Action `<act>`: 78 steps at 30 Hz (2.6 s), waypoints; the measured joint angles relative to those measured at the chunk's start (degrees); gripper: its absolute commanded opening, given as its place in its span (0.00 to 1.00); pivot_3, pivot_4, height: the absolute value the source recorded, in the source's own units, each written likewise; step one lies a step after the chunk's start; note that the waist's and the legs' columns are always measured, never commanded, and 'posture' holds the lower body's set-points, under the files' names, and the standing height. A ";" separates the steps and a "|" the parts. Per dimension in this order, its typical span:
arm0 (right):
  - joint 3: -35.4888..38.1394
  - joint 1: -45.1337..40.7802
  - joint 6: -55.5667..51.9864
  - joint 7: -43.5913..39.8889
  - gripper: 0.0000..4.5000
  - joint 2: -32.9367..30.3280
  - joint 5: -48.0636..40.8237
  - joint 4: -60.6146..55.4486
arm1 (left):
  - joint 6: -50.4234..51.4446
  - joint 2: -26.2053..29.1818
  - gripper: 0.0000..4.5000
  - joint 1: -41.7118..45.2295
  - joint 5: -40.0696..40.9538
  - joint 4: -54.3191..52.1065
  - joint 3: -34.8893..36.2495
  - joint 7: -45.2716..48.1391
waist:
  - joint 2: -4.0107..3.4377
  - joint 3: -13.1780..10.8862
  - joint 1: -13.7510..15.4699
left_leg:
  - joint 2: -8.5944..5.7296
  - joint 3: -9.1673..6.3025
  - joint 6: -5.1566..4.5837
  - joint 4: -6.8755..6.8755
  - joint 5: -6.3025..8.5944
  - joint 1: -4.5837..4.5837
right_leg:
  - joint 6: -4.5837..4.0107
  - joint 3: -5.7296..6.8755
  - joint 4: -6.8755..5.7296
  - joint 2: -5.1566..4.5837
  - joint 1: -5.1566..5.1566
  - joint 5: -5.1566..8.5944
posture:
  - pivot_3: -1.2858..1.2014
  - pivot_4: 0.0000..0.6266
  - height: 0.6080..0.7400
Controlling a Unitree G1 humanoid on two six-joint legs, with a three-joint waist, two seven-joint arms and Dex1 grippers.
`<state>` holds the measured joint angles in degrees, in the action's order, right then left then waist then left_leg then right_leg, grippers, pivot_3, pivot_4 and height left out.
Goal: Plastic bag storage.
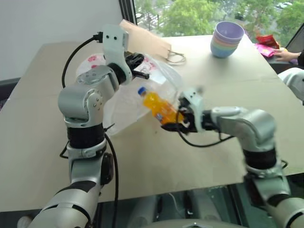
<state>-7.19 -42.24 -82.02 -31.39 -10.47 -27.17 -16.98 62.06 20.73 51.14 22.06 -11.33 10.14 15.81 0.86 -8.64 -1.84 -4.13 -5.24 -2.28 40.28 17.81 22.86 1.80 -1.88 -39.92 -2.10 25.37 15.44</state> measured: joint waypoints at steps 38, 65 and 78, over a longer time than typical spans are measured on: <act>9.86 4.62 10.66 -8.37 0.98 -22.36 -8.12 -16.70 | 17.61 -8.51 0.00 0.07 10.95 -1.03 20.60 -9.74 | -0.06 0.05 -1.59 | -0.64 -0.89 0.03 0.00 -0.03 -0.07 | 0.01 0.32 -0.03 -0.30 -0.02 0.00 | 0.52 0.24 1.00; 16.45 31.52 27.17 5.67 0.01 -28.98 7.96 0.06 | 11.58 -5.96 0.00 -1.95 11.96 -0.01 14.73 -8.43 | 0.04 0.16 1.24 | -0.73 -0.82 0.03 0.03 -0.03 -0.33 | 0.01 0.24 -0.02 -0.33 -0.24 0.00 | 0.52 0.24 1.00; -7.35 -6.89 30.86 14.04 0.01 6.01 7.52 21.74 | 12.32 -3.24 0.00 -2.69 15.79 -2.92 17.33 -8.79 | 0.07 0.21 -0.43 | -0.83 -1.03 0.07 -0.17 -0.04 -0.78 | -0.08 -0.17 0.00 -0.10 -0.28 -0.07 | 0.52 0.24 1.00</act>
<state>-14.54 -49.14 -51.17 -17.35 -4.46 -19.65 4.76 74.38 17.50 48.45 37.86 -14.25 27.47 7.02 0.93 -8.44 -2.27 -4.95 -6.27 -2.21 40.11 17.78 22.08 1.72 -2.05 -39.92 -2.19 25.10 15.37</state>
